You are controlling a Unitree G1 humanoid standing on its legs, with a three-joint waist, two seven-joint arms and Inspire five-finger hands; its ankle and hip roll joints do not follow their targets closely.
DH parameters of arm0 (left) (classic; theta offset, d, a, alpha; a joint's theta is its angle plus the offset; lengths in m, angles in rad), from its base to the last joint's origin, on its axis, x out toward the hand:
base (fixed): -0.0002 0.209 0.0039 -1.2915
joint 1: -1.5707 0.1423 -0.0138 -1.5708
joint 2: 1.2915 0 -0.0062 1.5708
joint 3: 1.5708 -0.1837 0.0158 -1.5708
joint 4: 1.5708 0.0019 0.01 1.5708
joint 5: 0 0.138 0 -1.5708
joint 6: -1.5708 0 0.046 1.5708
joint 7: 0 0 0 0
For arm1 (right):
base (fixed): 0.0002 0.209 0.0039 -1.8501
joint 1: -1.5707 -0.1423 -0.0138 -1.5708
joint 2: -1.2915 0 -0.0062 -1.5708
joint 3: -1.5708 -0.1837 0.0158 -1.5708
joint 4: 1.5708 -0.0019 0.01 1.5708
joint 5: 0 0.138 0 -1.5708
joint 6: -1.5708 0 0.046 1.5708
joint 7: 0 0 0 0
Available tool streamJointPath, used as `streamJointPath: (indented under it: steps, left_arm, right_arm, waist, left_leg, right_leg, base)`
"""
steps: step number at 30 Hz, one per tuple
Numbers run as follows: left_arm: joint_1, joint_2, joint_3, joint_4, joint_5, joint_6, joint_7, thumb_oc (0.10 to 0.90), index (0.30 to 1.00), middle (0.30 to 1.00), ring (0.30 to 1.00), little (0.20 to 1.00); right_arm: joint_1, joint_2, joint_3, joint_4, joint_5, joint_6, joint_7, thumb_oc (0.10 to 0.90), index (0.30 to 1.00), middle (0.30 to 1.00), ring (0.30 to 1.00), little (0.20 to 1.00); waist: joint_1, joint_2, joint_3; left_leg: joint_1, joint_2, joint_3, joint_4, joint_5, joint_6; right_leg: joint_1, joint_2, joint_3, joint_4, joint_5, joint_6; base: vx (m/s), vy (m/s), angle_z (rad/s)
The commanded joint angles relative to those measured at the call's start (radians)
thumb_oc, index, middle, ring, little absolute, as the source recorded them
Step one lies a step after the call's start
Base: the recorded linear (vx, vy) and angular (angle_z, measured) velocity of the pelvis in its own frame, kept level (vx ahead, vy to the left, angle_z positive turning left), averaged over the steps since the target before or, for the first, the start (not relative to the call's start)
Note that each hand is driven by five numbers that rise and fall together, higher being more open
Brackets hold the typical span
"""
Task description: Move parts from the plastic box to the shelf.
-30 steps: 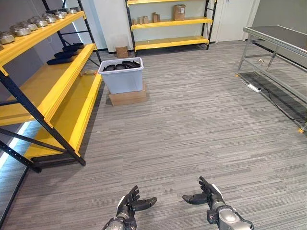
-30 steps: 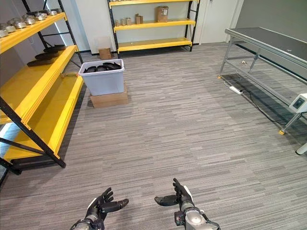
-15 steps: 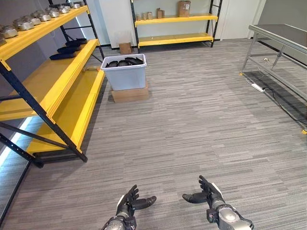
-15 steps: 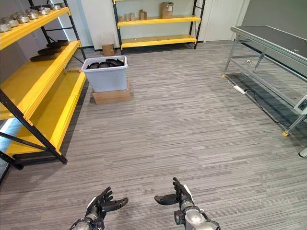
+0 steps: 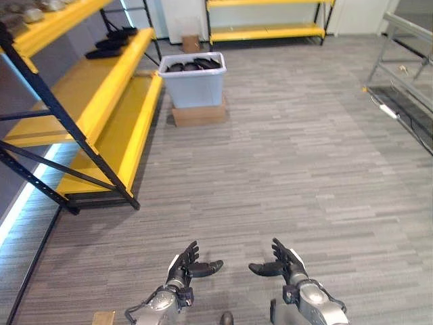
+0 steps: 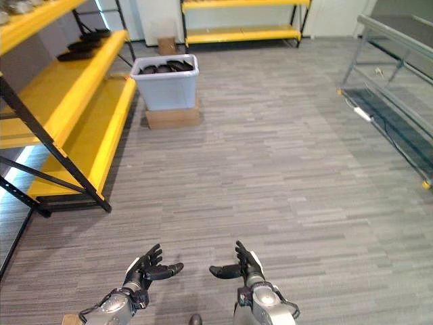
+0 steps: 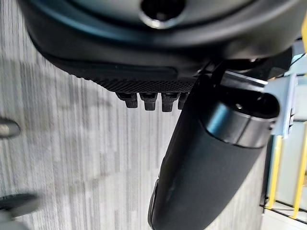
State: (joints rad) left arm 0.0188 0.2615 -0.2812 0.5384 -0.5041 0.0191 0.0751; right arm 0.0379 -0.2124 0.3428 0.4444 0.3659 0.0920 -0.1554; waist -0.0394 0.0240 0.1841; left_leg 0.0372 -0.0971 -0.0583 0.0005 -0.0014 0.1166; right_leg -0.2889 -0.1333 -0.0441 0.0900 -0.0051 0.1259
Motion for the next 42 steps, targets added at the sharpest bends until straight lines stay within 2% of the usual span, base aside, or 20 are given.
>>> streamJointPath:
  steps: [1,4,7,9,12,13,14,15,17,18,20,21,22,23,25,28,33,34,38,42]
  left_arm:
    - [-0.036,0.013,0.038,-0.091,0.012,-0.09,-0.002,0.9,1.0,1.0,1.0,1.0]
    - [-0.025,0.004,0.044,-0.084,0.005,-0.088,0.0,0.9,1.0,1.0,1.0,1.0]
    - [-0.015,-0.005,0.036,-0.076,0.0,-0.084,-0.008,0.9,1.0,1.0,1.0,1.0]
    - [0.0,-0.016,0.034,-0.084,-0.026,-0.089,-0.006,0.9,1.0,1.0,1.0,1.0]
    - [0.0,-0.015,0.028,-0.09,-0.03,-0.088,-0.011,0.9,1.0,1.0,1.0,1.0]
    - [-0.007,-0.016,0.017,-0.095,-0.032,-0.088,-0.012,0.9,1.0,1.0,1.0,1.0]
    - [-0.008,-0.014,0.014,-0.106,-0.036,-0.087,-0.011,0.9,1.0,1.0,1.0,1.0]
    - [-0.009,-0.011,0.013,-0.113,-0.039,-0.088,-0.013,0.9,1.0,1.0,1.0,1.0]
    - [0.0,-0.009,0.01,-0.129,-0.044,-0.083,-0.011,0.9,1.0,1.0,1.0,1.0]
    - [0.001,-0.009,0.009,-0.13,-0.045,-0.083,-0.01,0.9,1.0,1.0,1.0,1.0]
    - [0.008,-0.007,0.008,-0.142,-0.048,-0.082,-0.013,0.9,1.0,1.0,1.0,1.0]
    - [0.031,-0.006,0.013,-0.135,-0.05,-0.082,-0.012,0.9,1.0,1.0,1.0,1.0]
    - [0.036,-0.007,0.013,-0.132,-0.046,-0.082,-0.011,0.9,1.0,1.0,1.0,1.0]
    - [0.037,-0.013,0.026,-0.11,-0.043,-0.084,-0.001,0.9,1.0,1.0,1.0,1.0]
    - [0.034,-0.013,0.035,-0.104,-0.044,-0.089,0.001,0.9,1.0,1.0,1.0,1.0]
    - [0.037,-0.009,0.037,-0.108,-0.049,-0.097,0.006,0.9,1.0,1.0,1.0,1.0]
    - [0.037,0.01,0.042,-0.127,-0.056,-0.095,0.012,0.9,1.0,1.0,1.0,1.0]
    - [0.031,0.018,0.04,-0.129,-0.053,-0.094,0.018,0.9,1.0,1.0,1.0,1.0]
    - [0.014,0.039,0.025,-0.127,-0.034,-0.085,0.017,0.9,1.0,1.0,1.0,1.0]
    - [0.011,0.043,0.016,-0.124,-0.01,-0.079,0.009,0.9,1.0,1.0,1.0,1.0]
  right_arm:
    - [-0.113,-0.005,-0.025,-0.044,0.01,-0.084,-0.023,0.9,1.0,1.0,1.0,1.0]
    - [-0.107,-0.012,-0.032,-0.059,-0.007,-0.076,-0.02,0.9,1.0,1.0,1.0,1.0]
    - [-0.081,-0.028,-0.034,-0.068,-0.007,-0.074,-0.01,0.9,1.0,1.0,1.0,1.0]
    - [-0.058,-0.059,-0.028,-0.083,-0.011,-0.076,0.012,0.9,1.0,1.0,1.0,1.0]
    - [-0.058,-0.073,-0.025,-0.085,-0.01,-0.078,0.02,0.9,1.0,1.0,1.0,1.0]
    - [-0.048,-0.076,-0.031,-0.077,-0.009,-0.079,0.026,0.9,1.0,1.0,1.0,1.0]
    - [-0.046,-0.085,-0.04,-0.081,-0.009,-0.082,0.023,0.9,1.0,1.0,1.0,1.0]
    - [-0.046,-0.096,-0.05,-0.081,-0.01,-0.084,0.021,0.9,1.0,1.0,1.0,1.0]
    - [-0.042,-0.106,-0.061,-0.084,-0.017,-0.084,0.012,0.9,1.0,1.0,1.0,1.0]
    - [-0.041,-0.107,-0.062,-0.085,-0.017,-0.084,0.012,0.9,1.0,1.0,1.0,1.0]
    - [-0.042,-0.111,-0.067,-0.081,-0.017,-0.086,0.007,0.9,1.0,1.0,1.0,1.0]
    - [-0.03,-0.11,-0.077,-0.082,-0.019,-0.089,-0.007,0.9,1.0,1.0,1.0,1.0]
    - [-0.027,-0.106,-0.078,-0.077,-0.02,-0.088,-0.009,0.9,1.0,1.0,1.0,1.0]
    - [-0.012,-0.096,-0.084,-0.073,-0.028,-0.087,-0.012,0.9,1.0,1.0,1.0,1.0]
    - [-0.015,-0.089,-0.082,-0.058,-0.036,-0.087,-0.008,0.9,1.0,1.0,1.0,1.0]
    - [-0.006,-0.071,-0.074,-0.055,-0.042,-0.084,0.001,0.9,1.0,1.0,1.0,1.0]
    - [-0.021,-0.044,-0.056,-0.061,-0.029,-0.085,0.007,0.9,1.0,1.0,1.0,1.0]
    - [-0.031,-0.034,-0.047,-0.051,-0.035,-0.084,0.009,0.9,1.0,1.0,1.0,1.0]
    - [-0.025,-0.022,-0.052,-0.076,-0.018,-0.09,0.01,0.9,1.0,1.0,1.0,1.0]
    - [-0.01,-0.017,-0.057,-0.087,-0.012,-0.088,0.012,0.9,1.0,1.0,1.0,1.0]
  waist:
    - [-0.002,-0.022,-0.049]
    - [-0.015,-0.028,-0.062]
    - [-0.046,-0.03,-0.099]
    - [-0.065,-0.004,-0.131]
    - [-0.069,0.005,-0.134]
    - [-0.064,-0.011,-0.134]
    - [-0.051,-0.033,-0.124]
    - [-0.036,-0.052,-0.106]
    - [-0.01,-0.091,-0.077]
    - [-0.005,-0.084,-0.074]
    - [0.013,-0.096,-0.061]
    - [0.036,-0.113,-0.052]
    - [0.043,-0.111,-0.052]
    - [0.056,-0.081,-0.061]
    - [0.063,-0.069,-0.069]
    - [0.07,-0.046,-0.101]
    - [0.096,-0.068,-0.114]
    - [0.104,-0.073,-0.109]
    - [0.079,-0.048,-0.088]
    - [0.045,-0.024,-0.075]
  left_leg:
    - [0.192,0.032,-0.018,-0.084,-0.107,-0.077]
    - [0.27,0.039,-0.028,-0.088,-0.146,-0.086]
    - [0.321,0.074,-0.068,-0.082,-0.151,-0.107]
    - [0.317,0.135,-0.096,-0.004,-0.043,-0.143]
    - [0.294,0.151,-0.107,0.079,0.049,-0.158]
    - [0.214,0.15,-0.107,0.268,0.177,-0.192]
    - [0.151,0.129,-0.12,0.419,0.23,-0.196]
    - [0.09,0.099,-0.123,0.533,0.246,-0.194]
    - [-0.019,0.057,-0.092,0.594,0.186,-0.155]
    - [-0.019,0.064,-0.088,0.605,0.175,-0.154]
    - [-0.083,0.053,-0.056,0.569,0.136,-0.133]
    - [-0.169,0.099,0.032,0.331,0.101,-0.114]
    - [-0.16,0.128,0.041,0.205,0.114,-0.118]
    - [-0.218,0.205,0.007,-0.088,0.216,-0.189]
    - [-0.258,0.216,-0.009,-0.088,0.226,-0.216]
    - [-0.213,0.227,0.023,-0.088,0.236,-0.213]
    - [-0.153,0.184,0.067,-0.088,0.191,-0.157]
    - [-0.135,0.156,0.075,-0.088,0.169,-0.125]
    - [-0.087,0.124,0.069,-0.083,0.134,-0.083]
    - [-0.043,0.105,0.06,-0.088,0.106,-0.073]
  right_leg:
    - [-0.025,-0.04,-0.009,-0.177,0.3,0.032]
    - [-0.026,-0.022,-0.013,-0.177,0.326,0.046]
    - [0.021,0.024,0.059,-0.177,0.36,0.032]
    - [0.051,0.085,0.062,-0.176,0.362,-0.005]
    - [0.074,0.117,0.051,-0.152,0.311,-0.039]
    - [0.13,0.131,0.064,-0.161,0.282,-0.067]
    - [0.162,0.129,0.074,-0.168,0.271,-0.079]
    - [0.19,0.122,0.077,-0.171,0.265,-0.091]
    - [0.229,0.1,0.097,-0.169,0.243,-0.101]
    - [0.232,0.108,0.099,-0.167,0.241,-0.102]
    - [0.252,0.105,0.112,-0.166,0.236,-0.1]
    - [0.293,0.097,0.122,-0.163,0.199,-0.091]
    - [0.308,0.099,0.124,-0.166,0.184,-0.087]
    - [0.369,0.104,0.122,-0.177,0.129,-0.076]
    - [0.389,0.105,0.129,-0.177,0.104,-0.068]
    - [0.432,0.093,0.133,-0.177,0.063,-0.06]
    - [0.444,0.019,0.154,-0.077,0.097,-0.021]
    - [0.402,0.006,0.167,0.039,0.144,-0.002]
    - [0.261,0.04,0.146,0.328,0.289,0.006]
    - [0.168,0.086,0.089,0.352,0.227,-0.013]
  base:
    - [0.28,-0.072,0.38]
    - [0.37,-0.093,0.16]
    - [0.4,-0.149,0.23]
    - [0.63,-0.305,1.01]
    - [0.32,-0.187,0.31]
    - [0.48,-0.337,-0.05]
    - [0.46,-0.346,0.02]
    - [0.3,-0.258,-0.05]
    - [0.22,-0.18,-0.3]
    - [0.19,-0.112,-0.16]
    - [0.24,-0.046,-0.12]
    - [0.4,0.008,-0.19]
    - [0.82,0.173,-0.57]
    - [0.63,0.245,-0.43]
    - [0.41,0.192,-0.32]
    - [0.33,0.22,-0.26]
    - [0.31,0.26,-0.32]
    - [0.24,0.256,-0.05]
    - [0.19,0.245,0.11]
    - [0.26,0.207,0.36]
